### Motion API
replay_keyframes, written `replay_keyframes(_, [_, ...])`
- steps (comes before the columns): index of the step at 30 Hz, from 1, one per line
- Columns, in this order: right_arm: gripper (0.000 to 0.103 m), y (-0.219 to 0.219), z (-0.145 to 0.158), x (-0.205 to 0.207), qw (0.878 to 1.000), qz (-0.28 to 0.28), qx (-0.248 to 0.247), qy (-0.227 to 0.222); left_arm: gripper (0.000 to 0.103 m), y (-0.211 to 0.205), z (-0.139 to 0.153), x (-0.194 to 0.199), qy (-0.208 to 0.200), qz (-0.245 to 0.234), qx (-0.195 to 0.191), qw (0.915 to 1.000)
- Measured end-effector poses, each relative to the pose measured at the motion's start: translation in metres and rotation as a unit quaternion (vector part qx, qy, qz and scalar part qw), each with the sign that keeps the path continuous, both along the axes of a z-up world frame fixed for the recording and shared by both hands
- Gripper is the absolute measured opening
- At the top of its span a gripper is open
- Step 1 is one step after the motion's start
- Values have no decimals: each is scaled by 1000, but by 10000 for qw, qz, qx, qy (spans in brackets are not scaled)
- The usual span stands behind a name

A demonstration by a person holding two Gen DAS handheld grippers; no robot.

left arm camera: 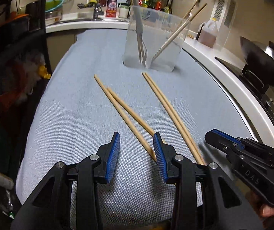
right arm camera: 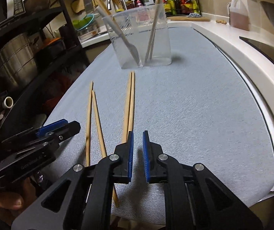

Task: Organize utensils
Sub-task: 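Move both open grippers back down over the remaining chopsticks, then close the right gripper on a chopstick while the left gripper grasps another chopstick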

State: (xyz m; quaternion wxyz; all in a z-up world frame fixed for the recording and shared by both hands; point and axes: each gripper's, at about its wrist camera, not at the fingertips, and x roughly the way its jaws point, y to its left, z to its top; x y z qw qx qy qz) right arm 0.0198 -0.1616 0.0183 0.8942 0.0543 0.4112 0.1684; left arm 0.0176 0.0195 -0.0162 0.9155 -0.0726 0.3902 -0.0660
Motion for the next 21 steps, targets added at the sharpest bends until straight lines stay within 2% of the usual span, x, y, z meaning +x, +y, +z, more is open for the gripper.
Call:
replay_keyframes(6, [12, 11, -9, 3, 9997, 155, -163, 120, 36, -4, -5, -1, 102, -53, -34, 9999])
replay_keyframes(15, [12, 23, -11, -6, 9969, 306, -724, -18, 36, -20, -12, -2, 148, -115, 236, 9995])
replay_keyframes(19, [6, 18, -10, -5, 9970, 249, -735, -20, 36, -17, -11, -1, 147, -30, 337, 9993])
replay_keyframes(21, [6, 14, -10, -5, 9971, 193, -738, -28, 36, -14, -11, -1, 153, 13, 348, 9993])
